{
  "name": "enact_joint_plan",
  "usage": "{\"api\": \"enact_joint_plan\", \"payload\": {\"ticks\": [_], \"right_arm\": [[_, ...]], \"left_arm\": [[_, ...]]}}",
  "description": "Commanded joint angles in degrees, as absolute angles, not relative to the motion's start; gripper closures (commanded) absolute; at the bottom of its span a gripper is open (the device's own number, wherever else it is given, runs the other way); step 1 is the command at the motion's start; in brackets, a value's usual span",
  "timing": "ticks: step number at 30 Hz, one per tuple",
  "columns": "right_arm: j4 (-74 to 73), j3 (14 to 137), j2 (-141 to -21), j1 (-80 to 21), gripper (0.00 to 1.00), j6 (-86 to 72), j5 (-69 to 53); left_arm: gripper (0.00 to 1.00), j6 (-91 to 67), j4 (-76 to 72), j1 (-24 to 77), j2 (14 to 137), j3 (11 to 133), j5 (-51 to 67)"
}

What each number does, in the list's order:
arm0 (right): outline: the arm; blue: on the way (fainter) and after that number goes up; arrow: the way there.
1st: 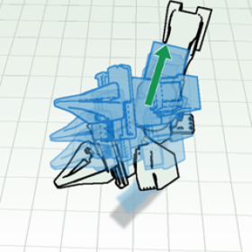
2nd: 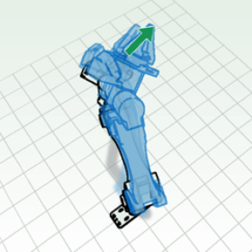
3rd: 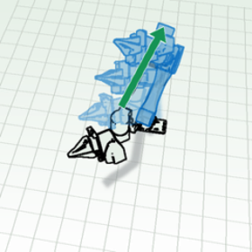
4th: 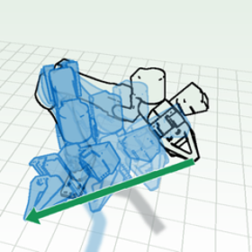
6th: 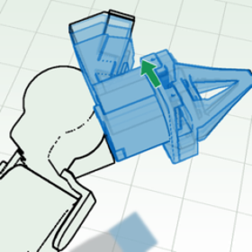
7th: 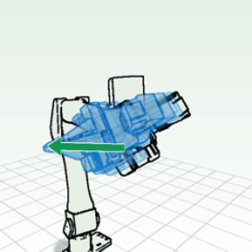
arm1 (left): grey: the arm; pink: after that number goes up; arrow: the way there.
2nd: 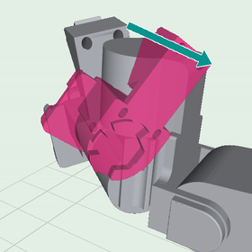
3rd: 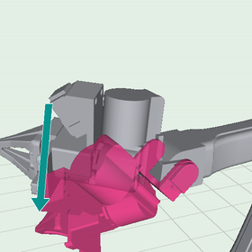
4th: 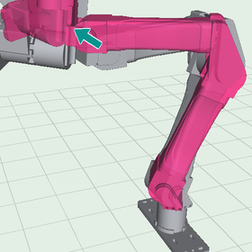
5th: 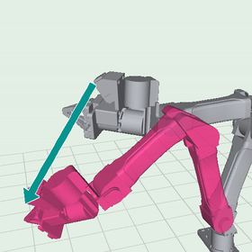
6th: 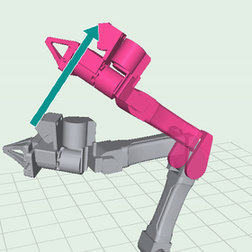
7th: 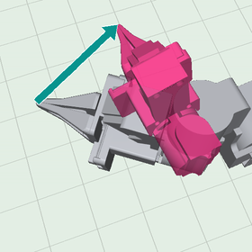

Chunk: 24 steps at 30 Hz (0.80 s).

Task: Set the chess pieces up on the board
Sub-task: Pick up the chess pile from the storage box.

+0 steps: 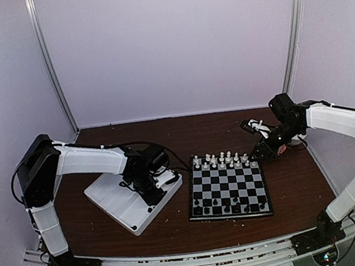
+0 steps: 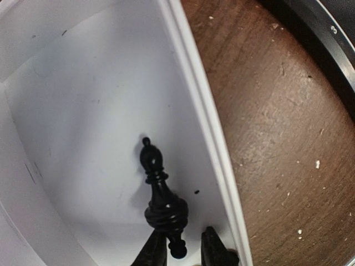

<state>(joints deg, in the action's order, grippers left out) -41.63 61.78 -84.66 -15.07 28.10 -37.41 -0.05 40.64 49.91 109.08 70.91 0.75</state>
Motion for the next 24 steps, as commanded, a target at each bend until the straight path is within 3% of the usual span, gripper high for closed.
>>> {"api": "enact_joint_plan", "payload": {"ticks": [1, 11, 19, 24], "right_arm": [[-41.2, 61.6, -83.6, -15.0, 0.54, 27.6, -38.3], [-41.3, 62.4, -83.6, -15.4, 0.55, 27.1, -39.2], [-43.2, 71.1, -86.0, -20.4, 0.52, 23.6, -41.6], [-44.7, 80.0, -93.8, -25.0, 0.49, 18.5, -47.6]], "left_arm": [[0.81, 0.8, 42.1, 50.2, 109.1, 69.9, 0.4], [1.0, -1.2, 40.8, 49.9, 111.1, 70.6, -3.8], [1.0, -2.2, 23.0, 49.9, 101.0, 57.5, -6.8], [1.0, -2.1, 16.1, 50.0, 97.1, 53.9, -5.2]]}}
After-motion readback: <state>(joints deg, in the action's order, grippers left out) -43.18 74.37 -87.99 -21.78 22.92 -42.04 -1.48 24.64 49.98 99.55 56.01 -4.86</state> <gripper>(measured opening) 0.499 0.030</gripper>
